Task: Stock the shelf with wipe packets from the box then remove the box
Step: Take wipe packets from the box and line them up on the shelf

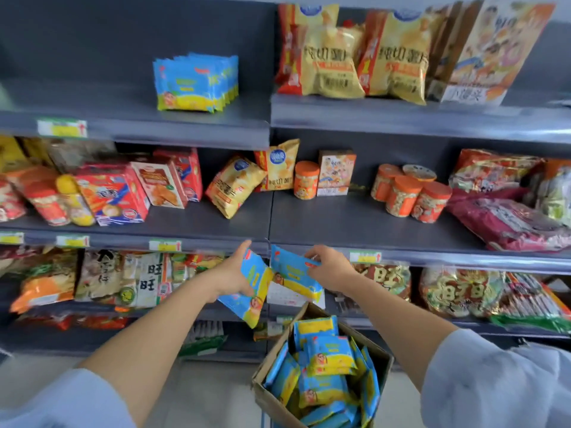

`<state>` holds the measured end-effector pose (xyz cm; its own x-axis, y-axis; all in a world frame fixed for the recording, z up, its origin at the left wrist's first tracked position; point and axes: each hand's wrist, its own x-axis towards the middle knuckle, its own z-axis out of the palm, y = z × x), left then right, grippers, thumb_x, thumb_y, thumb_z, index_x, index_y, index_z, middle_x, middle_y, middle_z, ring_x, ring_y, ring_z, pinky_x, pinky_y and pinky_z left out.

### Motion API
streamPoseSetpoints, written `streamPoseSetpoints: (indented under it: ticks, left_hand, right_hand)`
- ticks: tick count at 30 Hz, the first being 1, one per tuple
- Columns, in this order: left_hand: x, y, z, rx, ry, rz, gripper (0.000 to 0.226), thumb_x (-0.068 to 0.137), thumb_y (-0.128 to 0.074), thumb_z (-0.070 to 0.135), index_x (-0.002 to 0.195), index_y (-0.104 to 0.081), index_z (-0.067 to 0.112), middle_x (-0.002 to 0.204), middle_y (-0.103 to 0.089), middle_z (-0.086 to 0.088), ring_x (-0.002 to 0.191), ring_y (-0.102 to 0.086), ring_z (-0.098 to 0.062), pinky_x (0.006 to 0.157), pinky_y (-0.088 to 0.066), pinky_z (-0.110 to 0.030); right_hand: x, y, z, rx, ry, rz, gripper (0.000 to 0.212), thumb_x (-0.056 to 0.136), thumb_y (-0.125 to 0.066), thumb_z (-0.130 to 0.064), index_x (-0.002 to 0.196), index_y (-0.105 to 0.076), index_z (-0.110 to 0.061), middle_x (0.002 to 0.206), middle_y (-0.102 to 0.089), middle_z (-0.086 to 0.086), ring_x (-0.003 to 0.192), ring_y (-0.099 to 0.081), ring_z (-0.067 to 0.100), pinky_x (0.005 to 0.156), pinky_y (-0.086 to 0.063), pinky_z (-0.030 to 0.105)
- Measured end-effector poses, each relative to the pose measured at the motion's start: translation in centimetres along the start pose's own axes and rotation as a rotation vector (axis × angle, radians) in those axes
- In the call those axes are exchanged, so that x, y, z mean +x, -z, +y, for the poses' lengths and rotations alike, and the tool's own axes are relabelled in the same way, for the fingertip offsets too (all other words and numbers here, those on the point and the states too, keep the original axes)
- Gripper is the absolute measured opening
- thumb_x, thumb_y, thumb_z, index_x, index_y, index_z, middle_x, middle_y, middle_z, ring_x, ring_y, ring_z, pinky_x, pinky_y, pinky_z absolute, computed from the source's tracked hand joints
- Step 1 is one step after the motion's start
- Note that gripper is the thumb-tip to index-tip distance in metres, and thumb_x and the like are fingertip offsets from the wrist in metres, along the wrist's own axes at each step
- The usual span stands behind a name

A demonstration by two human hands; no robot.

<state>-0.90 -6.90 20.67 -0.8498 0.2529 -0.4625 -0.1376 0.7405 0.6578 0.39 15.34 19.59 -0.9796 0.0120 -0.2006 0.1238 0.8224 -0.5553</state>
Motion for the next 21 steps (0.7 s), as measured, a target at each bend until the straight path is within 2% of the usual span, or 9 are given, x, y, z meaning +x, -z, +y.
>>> streamPoseSetpoints:
  ticks: [1,2,3,5,8,11,14,17,21]
  left_hand:
    - [-0.6,1.5,-0.3,0.072,-0.011,0.040,0.110,0.080,-0.074,0.003,0.151,0.003,0.035,0.154,-0.025,-0.008,0.099,-0.056,-0.023,0.064,-0.051,-0.028]
    - [-1.2,2.9,-0.6,0.147,-0.018,0.097,0.109,0.078,-0.076,0.006,0.151,0.000,0.032,0.151,-0.031,-0.010,0.102,-0.057,-0.024,0.070,-0.051,-0.030]
    - [-1.9,4.2,-0.9,0.204,-0.034,0.162,0.100,0.076,-0.078,0.009,0.148,-0.011,0.026,0.145,-0.038,-0.010,0.106,-0.056,-0.024,0.075,-0.049,-0.031]
    - [-3.3,7.0,-1.7,0.245,-0.101,0.264,0.070,0.072,-0.081,0.011,0.129,-0.040,0.019,0.131,-0.052,-0.005,0.106,-0.056,-0.020,0.079,-0.046,-0.031]
    - [-5.7,10.9,-2.4,0.298,-0.208,0.349,0.046,0.070,-0.081,0.009,0.108,-0.059,0.023,0.110,-0.062,0.004,0.092,-0.058,-0.013,0.074,-0.048,-0.030]
    - [-7.9,14.5,-2.7,0.486,-0.279,0.430,0.047,0.074,-0.078,0.013,0.116,-0.062,0.029,0.108,-0.058,0.004,0.097,-0.056,-0.016,0.077,-0.048,-0.034]
    - [-9.5,18.0,-3.2,0.628,-0.348,0.547,0.046,0.079,-0.075,0.021,0.121,-0.061,0.032,0.117,-0.061,0.006,0.108,-0.056,-0.019,0.082,-0.048,-0.035]
    - [-10.8,20.8,-3.7,0.672,-0.411,0.660,0.036,0.078,-0.076,0.027,0.109,-0.059,0.034,0.107,-0.063,0.006,0.101,-0.059,-0.020,0.075,-0.047,-0.034]
    - [-12.3,23.4,-3.5,0.625,-0.477,0.729,0.029,0.079,-0.075,0.026,0.100,-0.056,0.030,0.095,-0.054,0.007,0.090,-0.054,-0.018,0.070,-0.043,-0.032]
  right_hand:
    - [0.1,0.2,-1.4,0.009,0.017,0.031,0.026,0.090,-0.057,-0.015,0.116,-0.057,-0.016,0.114,-0.060,0.002,0.088,-0.055,0.017,0.070,-0.047,0.029]
    - [0.2,0.4,-2.8,0.018,0.037,0.061,0.022,0.089,-0.059,-0.016,0.112,-0.057,-0.017,0.112,-0.060,0.001,0.089,-0.055,0.016,0.072,-0.049,0.029]
    - [0.3,0.6,-4.1,0.024,0.062,0.091,0.018,0.089,-0.061,-0.017,0.106,-0.057,-0.018,0.110,-0.061,0.001,0.089,-0.056,0.016,0.073,-0.050,0.030]
    - [0.2,1.2,-7.2,0.021,0.125,0.149,0.011,0.088,-0.063,-0.018,0.095,-0.056,-0.021,0.105,-0.063,0.000,0.091,-0.060,0.017,0.074,-0.052,0.033]
    - [0.1,1.9,-11.5,-0.004,0.199,0.237,0.008,0.088,-0.063,-0.017,0.094,-0.060,-0.020,0.099,-0.062,-0.003,0.088,-0.058,0.017,0.070,-0.048,0.031]
    - [0.0,2.6,-15.4,-0.035,0.256,0.333,0.013,0.088,-0.064,-0.018,0.100,-0.065,-0.019,0.095,-0.059,-0.007,0.087,-0.054,0.014,0.067,-0.039,0.025]
    - [-0.1,3.2,-19.0,-0.029,0.295,0.424,0.014,0.087,-0.067,-0.020,0.100,-0.068,-0.021,0.098,-0.065,-0.004,0.085,-0.055,0.015,0.065,-0.039,0.025]
    - [-0.4,3.5,-22.2,-0.018,0.317,0.501,0.018,0.086,-0.068,-0.022,0.104,-0.070,-0.023,0.101,-0.065,-0.005,0.086,-0.058,0.015,0.067,-0.044,0.026]
    - [-0.6,4.2,-25.7,-0.001,0.383,0.583,0.019,0.087,-0.068,-0.021,0.106,-0.072,-0.020,0.105,-0.062,0.001,0.091,-0.055,0.016,0.074,-0.046,0.029]
